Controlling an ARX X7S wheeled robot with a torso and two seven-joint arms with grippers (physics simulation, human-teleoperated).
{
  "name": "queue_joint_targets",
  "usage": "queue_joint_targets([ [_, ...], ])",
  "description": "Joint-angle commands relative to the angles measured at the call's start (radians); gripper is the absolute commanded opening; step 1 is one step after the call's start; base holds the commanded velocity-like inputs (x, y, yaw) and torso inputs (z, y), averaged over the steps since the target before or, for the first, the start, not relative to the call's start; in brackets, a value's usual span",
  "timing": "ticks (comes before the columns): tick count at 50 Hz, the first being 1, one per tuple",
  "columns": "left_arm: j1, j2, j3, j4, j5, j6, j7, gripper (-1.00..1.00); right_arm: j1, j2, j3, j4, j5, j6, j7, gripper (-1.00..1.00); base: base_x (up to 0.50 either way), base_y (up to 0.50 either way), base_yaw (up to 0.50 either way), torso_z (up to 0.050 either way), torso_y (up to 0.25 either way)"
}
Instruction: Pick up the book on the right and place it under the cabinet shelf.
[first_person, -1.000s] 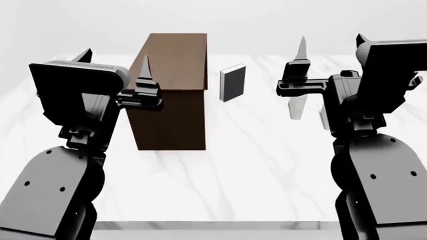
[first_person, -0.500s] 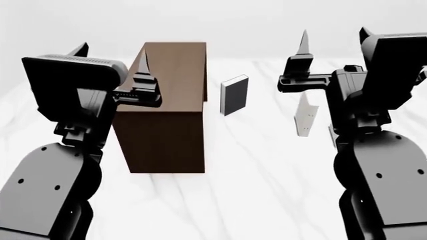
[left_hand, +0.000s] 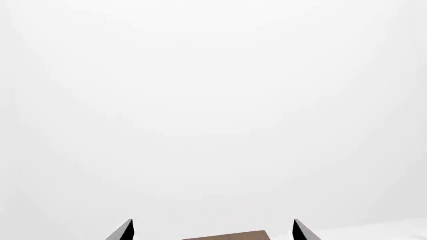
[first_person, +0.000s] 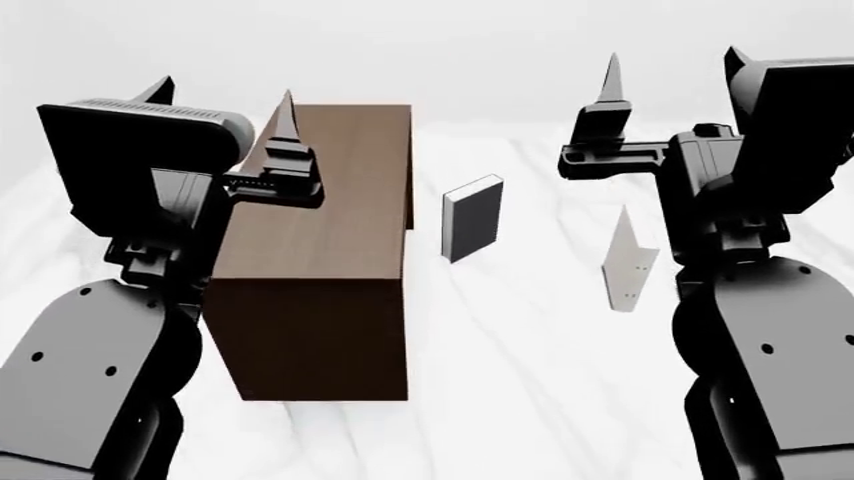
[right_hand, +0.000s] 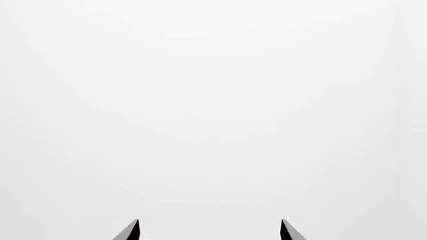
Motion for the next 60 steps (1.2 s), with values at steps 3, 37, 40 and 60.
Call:
queue_joint_targets([
  [3, 0.012, -0.002, 0.007, -0.011, -0.005, 0.019, -0.005, 1.0, -0.011, 0.003, 0.001, 0.005, 0.009, -0.012, 0.006, 1.0, 0.26, 0.0, 0.0, 0.0, 0.0],
  [37, 0.014, -0.017, -0.004, -0.011, -0.027, 0.029, -0.022, 1.0, -0.015, 0.015, -0.017, 0.011, 0.022, -0.021, 0.025, 1.0, 0.2, 0.0, 0.0, 0.0, 0.001],
  [40, 0.014, -0.018, -0.003, -0.014, -0.028, 0.032, -0.023, 1.0, -0.014, 0.017, -0.02, 0.013, 0.022, -0.02, 0.027, 1.0, 0.0, 0.0, 0.0, 0.0, 0.0],
  [60, 0.011, -0.024, 0.001, -0.03, -0.033, 0.045, -0.032, 1.0, 0.101, 0.123, 0.028, 0.029, 0.018, 0.151, 0.028, 1.0, 0.0, 0.0, 0.0, 0.0, 0.0],
])
